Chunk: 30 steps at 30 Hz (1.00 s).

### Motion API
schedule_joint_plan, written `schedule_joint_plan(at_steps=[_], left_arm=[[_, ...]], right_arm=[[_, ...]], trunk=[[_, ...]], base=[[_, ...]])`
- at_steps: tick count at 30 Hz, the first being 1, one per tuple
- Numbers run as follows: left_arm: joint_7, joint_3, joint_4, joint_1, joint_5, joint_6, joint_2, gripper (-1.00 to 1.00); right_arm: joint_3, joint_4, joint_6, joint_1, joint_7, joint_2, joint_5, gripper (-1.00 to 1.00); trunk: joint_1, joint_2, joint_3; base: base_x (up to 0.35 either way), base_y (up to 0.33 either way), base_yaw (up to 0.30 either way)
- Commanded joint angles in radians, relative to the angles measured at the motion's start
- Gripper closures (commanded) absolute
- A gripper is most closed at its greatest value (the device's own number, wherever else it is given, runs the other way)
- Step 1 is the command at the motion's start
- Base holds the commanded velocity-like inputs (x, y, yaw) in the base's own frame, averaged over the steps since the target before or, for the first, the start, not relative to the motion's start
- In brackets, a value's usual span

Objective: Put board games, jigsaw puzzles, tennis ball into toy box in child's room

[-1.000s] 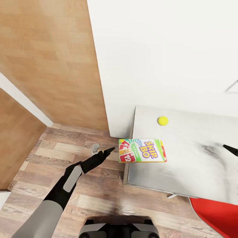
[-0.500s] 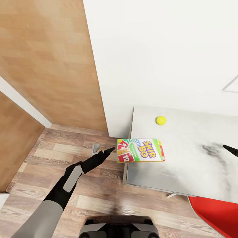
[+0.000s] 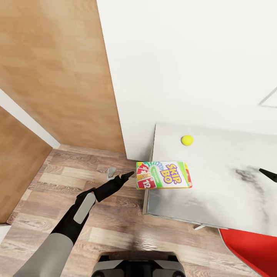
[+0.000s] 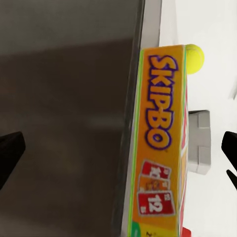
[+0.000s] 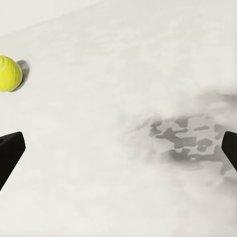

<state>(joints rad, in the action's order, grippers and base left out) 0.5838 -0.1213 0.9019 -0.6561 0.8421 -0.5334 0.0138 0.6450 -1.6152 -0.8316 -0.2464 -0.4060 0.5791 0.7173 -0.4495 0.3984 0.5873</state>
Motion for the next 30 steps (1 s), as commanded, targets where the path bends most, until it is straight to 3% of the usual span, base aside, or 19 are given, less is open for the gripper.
schedule_joint_plan(at_steps=[1, 16, 30], left_arm=[[-0.001, 0.000, 0.000, 0.000, 0.008, -0.008, 0.000, -1.00], [-0.002, 0.000, 0.000, 0.000, 0.009, -0.008, 0.000, -1.00], [-0.002, 0.001, 0.000, 0.000, 0.009, -0.009, 0.000, -1.00]], right_arm=[[0.001, 0.000, -0.006, -0.001, -0.005, 0.000, -0.002, -1.00], [0.001, 0.000, -0.006, -0.001, -0.005, 0.000, -0.001, -1.00], [0.001, 0.000, -0.006, 0.000, -0.005, -0.001, -0.001, -1.00]], trunk=[[-0.001, 0.002, 0.001], [-0.001, 0.002, 0.001], [-0.001, 0.002, 0.001]], base=[[0.000, 0.000, -0.021], [0.000, 0.000, -0.135], [0.000, 0.000, -0.041]])
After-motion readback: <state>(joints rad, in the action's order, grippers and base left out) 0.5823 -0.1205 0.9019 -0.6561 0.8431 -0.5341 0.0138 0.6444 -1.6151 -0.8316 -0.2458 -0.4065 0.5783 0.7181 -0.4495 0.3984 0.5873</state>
